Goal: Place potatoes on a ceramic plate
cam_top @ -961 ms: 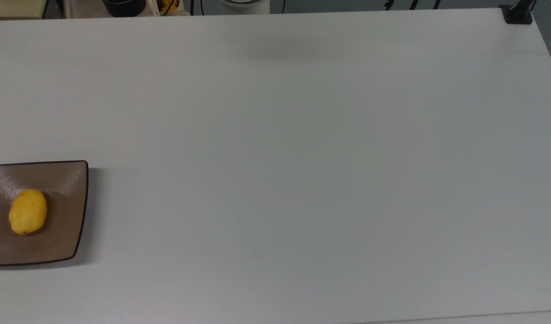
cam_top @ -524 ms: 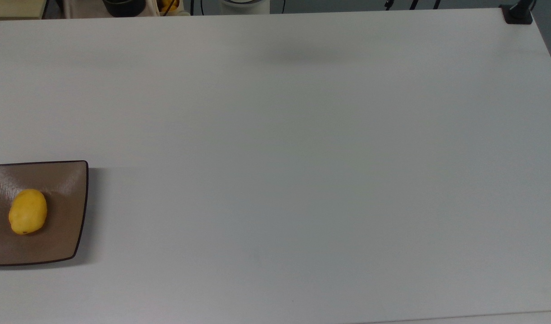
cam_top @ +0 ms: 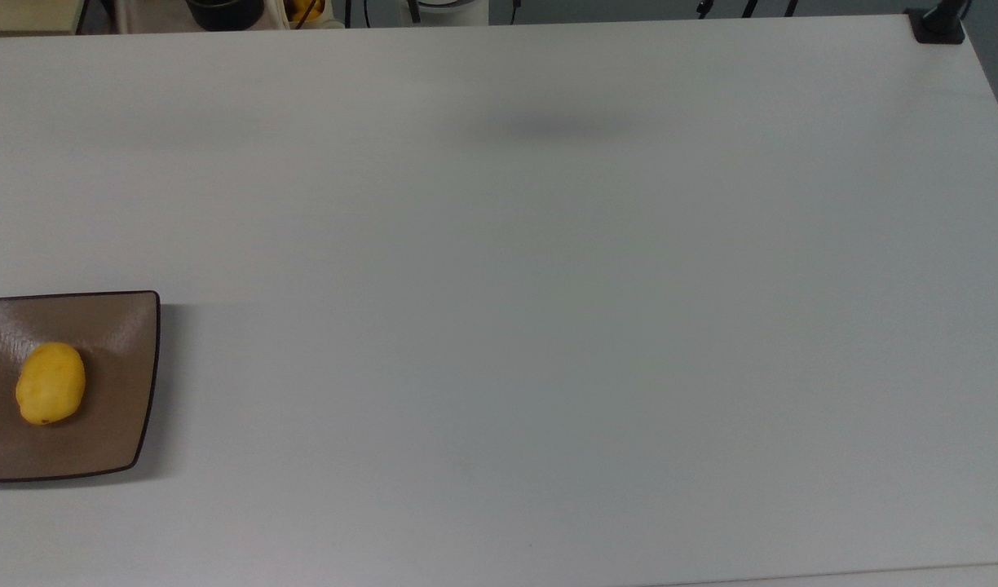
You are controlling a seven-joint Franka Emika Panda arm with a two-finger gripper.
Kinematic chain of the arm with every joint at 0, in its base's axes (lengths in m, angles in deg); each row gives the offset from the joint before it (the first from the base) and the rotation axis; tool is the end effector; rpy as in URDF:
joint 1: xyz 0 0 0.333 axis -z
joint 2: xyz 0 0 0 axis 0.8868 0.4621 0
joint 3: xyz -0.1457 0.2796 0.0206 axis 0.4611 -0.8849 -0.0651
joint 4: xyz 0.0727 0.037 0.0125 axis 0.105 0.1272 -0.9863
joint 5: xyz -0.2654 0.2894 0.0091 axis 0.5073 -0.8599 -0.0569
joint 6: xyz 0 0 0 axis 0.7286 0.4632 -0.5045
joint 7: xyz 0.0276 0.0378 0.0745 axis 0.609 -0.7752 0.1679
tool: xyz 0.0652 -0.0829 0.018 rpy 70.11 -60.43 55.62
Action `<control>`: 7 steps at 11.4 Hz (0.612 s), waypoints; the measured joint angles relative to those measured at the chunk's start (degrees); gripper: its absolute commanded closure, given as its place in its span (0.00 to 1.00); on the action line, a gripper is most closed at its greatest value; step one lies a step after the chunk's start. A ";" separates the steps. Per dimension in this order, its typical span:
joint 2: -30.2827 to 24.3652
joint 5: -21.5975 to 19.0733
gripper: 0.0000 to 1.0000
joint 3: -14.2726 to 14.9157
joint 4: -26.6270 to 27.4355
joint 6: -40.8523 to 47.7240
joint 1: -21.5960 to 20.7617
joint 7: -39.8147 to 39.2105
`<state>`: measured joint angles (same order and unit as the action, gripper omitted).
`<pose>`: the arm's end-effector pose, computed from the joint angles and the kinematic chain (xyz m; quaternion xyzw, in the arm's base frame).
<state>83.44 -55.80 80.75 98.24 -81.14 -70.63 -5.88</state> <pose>0.5413 0.0913 0.6187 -0.9935 -0.0998 -0.0307 0.0454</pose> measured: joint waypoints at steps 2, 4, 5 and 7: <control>0.66 1.07 0.00 0.27 0.00 -2.25 0.43 -1.56; 0.74 1.45 0.00 0.80 0.00 -2.68 0.63 -1.85; 0.74 1.46 0.00 0.97 -0.02 -2.70 0.70 -1.86; 0.74 1.46 0.00 0.98 -0.02 -2.70 0.74 -1.86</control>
<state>84.19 -54.33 81.73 98.22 -83.84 -69.89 -7.75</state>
